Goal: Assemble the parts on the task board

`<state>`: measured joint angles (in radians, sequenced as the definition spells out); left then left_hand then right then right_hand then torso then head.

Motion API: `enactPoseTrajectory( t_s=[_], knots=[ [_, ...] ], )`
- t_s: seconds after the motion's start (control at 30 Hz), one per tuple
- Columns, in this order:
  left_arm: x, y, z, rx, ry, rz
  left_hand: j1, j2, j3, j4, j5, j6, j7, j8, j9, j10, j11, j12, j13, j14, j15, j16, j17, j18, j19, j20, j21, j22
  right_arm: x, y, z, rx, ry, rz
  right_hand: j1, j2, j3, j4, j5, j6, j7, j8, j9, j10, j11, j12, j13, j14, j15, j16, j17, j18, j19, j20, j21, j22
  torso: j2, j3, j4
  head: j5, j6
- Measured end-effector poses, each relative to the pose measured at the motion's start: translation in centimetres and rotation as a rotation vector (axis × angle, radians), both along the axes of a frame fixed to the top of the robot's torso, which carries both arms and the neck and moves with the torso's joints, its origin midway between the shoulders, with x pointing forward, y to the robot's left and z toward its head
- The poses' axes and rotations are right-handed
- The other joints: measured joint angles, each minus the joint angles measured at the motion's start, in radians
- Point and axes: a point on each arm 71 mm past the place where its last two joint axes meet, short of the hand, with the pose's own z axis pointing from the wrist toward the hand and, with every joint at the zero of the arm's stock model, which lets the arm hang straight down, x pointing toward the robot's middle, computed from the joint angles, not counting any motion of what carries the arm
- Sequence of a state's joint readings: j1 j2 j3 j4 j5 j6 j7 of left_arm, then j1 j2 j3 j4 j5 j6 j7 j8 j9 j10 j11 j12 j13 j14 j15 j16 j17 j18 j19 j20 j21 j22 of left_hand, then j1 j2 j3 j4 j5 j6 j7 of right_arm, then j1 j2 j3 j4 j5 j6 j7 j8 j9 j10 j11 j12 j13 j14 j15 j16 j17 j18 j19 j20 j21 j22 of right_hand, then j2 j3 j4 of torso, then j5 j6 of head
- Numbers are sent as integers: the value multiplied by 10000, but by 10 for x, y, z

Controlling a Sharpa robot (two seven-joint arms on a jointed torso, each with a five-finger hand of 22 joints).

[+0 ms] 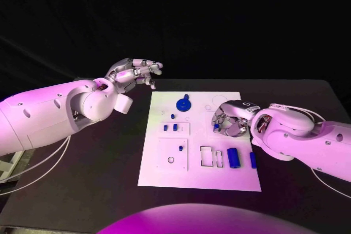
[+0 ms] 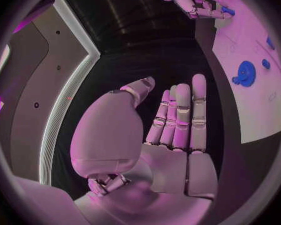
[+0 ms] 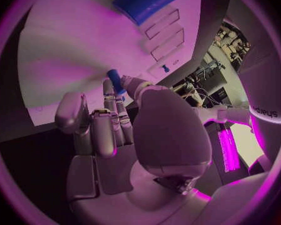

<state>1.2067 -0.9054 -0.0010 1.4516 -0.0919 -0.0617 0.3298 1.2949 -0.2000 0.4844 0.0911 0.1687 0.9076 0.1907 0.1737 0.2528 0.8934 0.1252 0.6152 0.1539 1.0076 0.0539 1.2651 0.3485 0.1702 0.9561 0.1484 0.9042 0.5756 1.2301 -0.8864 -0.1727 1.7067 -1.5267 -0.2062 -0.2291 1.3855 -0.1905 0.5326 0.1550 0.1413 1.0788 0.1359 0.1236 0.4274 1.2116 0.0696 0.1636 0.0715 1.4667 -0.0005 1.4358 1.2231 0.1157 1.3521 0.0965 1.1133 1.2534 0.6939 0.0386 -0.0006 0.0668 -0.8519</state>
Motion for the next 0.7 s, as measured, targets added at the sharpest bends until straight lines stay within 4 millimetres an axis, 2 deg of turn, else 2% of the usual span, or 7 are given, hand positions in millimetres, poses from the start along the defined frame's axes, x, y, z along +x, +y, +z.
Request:
enactPoseTrajectory(
  t_s=[0.1,0.23,0.43,0.53,0.6,0.7],
  knots=[
    [0,0,0,2,6,-4,0,0,-28,28,0,0,0,0,0,0,0,0,0,0,0,0,0,0,0,0,0,0,0,1,-1,22,-51,-12,0,-1,127,-7,-3,36,-36,44,36,54,-20,0,17,0,0,0,7,0,0,0,0,15,0,2,0,-15,29],
    [0,0,0,9,19,-4,0,0,-28,28,0,0,0,0,0,0,0,0,0,0,0,0,0,-1,0,0,0,0,1,2,-2,55,-131,-68,2,0,433,-105,-46,191,-86,185,103,179,-56,-22,39,-15,-93,39,21,0,73,-73,155,128,-3,1,3,-21,43],
    [0,1,0,20,41,-8,0,0,-28,28,0,1,0,0,-2,0,0,0,0,0,0,0,0,0,0,0,1,0,-1,1,-2,147,-248,-133,75,-45,822,-451,-99,236,-131,434,165,320,34,20,76,-19,-161,97,92,0,109,-110,233,239,-5,-3,0,-6,49],
    [0,1,0,25,57,-23,0,0,-28,28,0,1,0,0,9,0,0,0,0,0,0,0,0,0,-1,0,1,-9,-2,1,-2,222,-304,-170,102,-70,874,-503,-75,237,-132,548,165,320,34,47,118,-19,-161,97,88,0,142,-143,233,252,-5,-6,-1,0,51],
    [0,1,0,28,65,-36,145,31,-28,28,0,1,0,0,18,0,0,10,0,0,0,0,0,1,37,38,-38,-17,-3,0,0,285,-361,-185,102,-70,956,-590,-74,238,-133,550,165,348,62,47,119,-18,-161,97,79,0,142,-143,233,252,-5,-7,0,1,49],
    [-1,1,-1,34,75,-67,570,224,237,-125,119,1,0,-37,57,-36,-37,46,-31,0,0,0,0,0,73,0,-38,-25,-4,0,5,410,-514,-189,102,-70,916,-633,-74,270,-125,550,164,356,70,47,197,5,-183,97,64,0,142,-143,233,251,-6,-6,-1,2,40]
  ],
)
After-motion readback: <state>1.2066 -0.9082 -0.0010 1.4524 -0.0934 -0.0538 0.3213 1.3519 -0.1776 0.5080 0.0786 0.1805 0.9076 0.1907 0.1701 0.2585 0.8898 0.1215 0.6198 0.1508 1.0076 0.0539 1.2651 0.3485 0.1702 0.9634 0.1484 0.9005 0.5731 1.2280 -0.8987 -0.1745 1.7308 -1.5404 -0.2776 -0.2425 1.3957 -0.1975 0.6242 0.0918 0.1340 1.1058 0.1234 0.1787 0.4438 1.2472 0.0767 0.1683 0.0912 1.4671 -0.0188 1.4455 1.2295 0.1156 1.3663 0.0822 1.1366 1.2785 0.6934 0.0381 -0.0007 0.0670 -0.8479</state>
